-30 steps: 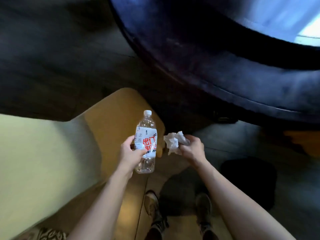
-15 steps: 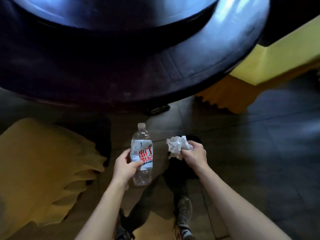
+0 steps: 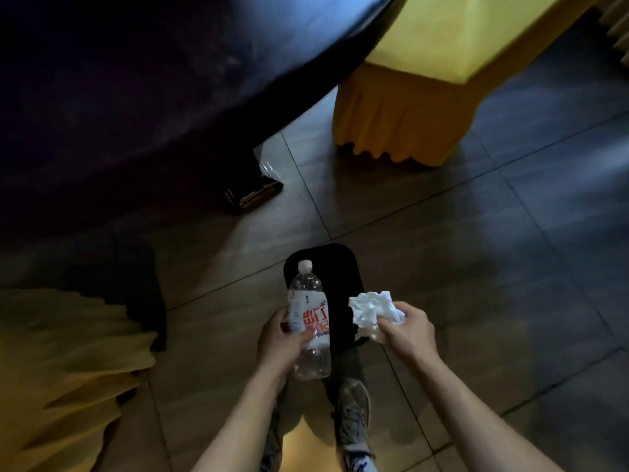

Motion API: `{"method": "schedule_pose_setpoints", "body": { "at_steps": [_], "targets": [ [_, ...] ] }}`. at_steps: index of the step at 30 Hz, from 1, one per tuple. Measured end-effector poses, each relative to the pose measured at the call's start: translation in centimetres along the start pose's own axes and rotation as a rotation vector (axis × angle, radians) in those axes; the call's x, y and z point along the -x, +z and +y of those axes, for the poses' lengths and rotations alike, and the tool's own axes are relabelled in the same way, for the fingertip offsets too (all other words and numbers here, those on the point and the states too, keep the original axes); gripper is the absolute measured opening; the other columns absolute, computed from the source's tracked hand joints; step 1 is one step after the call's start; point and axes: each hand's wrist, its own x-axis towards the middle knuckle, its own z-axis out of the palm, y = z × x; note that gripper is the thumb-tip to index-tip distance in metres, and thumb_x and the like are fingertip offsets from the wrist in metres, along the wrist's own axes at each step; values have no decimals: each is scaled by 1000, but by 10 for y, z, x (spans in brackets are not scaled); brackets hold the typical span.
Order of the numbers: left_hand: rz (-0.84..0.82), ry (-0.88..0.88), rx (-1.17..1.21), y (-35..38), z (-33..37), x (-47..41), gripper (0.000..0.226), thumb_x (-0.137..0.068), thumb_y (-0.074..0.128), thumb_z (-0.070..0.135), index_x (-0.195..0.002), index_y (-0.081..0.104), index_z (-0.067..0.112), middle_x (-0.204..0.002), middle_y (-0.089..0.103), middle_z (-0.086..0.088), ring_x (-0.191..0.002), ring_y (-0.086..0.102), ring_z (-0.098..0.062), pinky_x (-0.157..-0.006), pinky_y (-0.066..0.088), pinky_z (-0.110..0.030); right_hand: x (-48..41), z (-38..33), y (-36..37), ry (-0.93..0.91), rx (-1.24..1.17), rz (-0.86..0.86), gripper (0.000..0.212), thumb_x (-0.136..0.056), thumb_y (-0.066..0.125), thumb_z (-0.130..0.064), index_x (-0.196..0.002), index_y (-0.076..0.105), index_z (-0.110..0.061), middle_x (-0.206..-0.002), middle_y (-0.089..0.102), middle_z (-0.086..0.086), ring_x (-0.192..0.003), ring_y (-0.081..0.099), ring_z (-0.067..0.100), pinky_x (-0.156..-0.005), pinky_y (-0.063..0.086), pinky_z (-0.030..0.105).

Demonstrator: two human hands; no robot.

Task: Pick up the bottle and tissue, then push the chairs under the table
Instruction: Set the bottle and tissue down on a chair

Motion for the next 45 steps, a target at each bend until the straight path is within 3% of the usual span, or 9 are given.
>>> {"method": "schedule_pose_setpoints", "body": {
  "at_steps": [6, 11, 16, 21, 25, 27, 32, 40, 45],
  "targets": [
    [57, -18, -33, 43, -43, -90, 46, -61, 80, 27, -103, 67, 39, -104, 76, 5, -92, 73, -17, -84, 62, -44, -30, 36, 20, 35, -32, 2, 13, -80, 69, -23, -92, 74, -24, -79, 72, -4, -82, 66, 17, -78, 53, 37],
    [85, -5, -106, 64, -29, -104, 72, -81, 78, 11, -146, 49, 19, -131, 65, -5, -115, 64, -21, -96, 53, -33, -45, 52, 23, 56, -46, 3, 17, -79, 70, -23, -95, 75, -26, -80, 73, -5, -83, 67, 15, -78, 53, 35],
    [91, 34, -277, 57, -35, -110, 67, -90, 72, 19, -150, 43, 25, -144, 56, -3, -130, 54, -23, -107, 46, -35, -48, 57, 24, 75, -33, -12, 19, -82, 71, -23, -101, 74, -26, -85, 72, -6, -87, 66, 16, -75, 49, 32],
    [123, 314, -719, 36, -38, -116, 69, -98, 56, 43, -156, 28, 20, -157, 39, -7, -143, 37, -27, -114, 37, -39, -60, 45, 42, 88, -6, -23, 12, -86, 66, -26, -97, 71, -27, -81, 68, -6, -85, 63, 18, -72, 44, 30],
    [181, 439, -1053, 20, -42, -123, 84, -95, 45, 62, -160, 7, 25, -168, 5, -8, -154, 4, -33, -121, 18, -52, -73, 32, 66, 68, 33, -95, 18, -90, 61, -27, -107, 68, -24, -84, 67, -5, -89, 64, 20, -71, 44, 30],
    [180, 477, -1117, 14, -43, -119, 88, -93, 43, 66, -159, 0, 27, -168, -9, -5, -154, -7, -32, -121, 9, -54, -76, 26, 74, 54, 55, -145, 31, -91, 60, -31, -122, 63, -23, -103, 70, 0, -97, 64, 22, -77, 47, 30],
    [180, 444, -1148, 7, -37, -100, 87, -93, 35, 70, -159, -4, 27, -168, -15, -3, -154, -13, -31, -122, 4, -57, -73, 16, 77, 67, 138, -174, 62, -91, 62, -42, -147, 46, -21, -143, 56, 9, -132, 51, 30, -107, 42, 38],
    [237, 357, -1040, 4, -10, -21, 82, -97, 33, 65, -159, -9, 31, -165, -25, 2, -153, -19, -25, -124, -4, -51, -35, -9, 44, -197, 427, -190, 62, -96, 57, -38, -150, 39, -13, -145, 53, 14, -133, 49, 30, -111, 40, 37],
    [328, 373, -937, -13, 22, 66, 80, -98, 33, 64, -159, -8, 32, -165, -24, 3, -153, -20, -25, -124, -4, -53, 26, -53, -2, -503, 702, -106, 76, -98, 45, -52, -157, 18, -14, -160, 22, 24, -146, 25, 40, -118, 26, 46]
  ]
}}
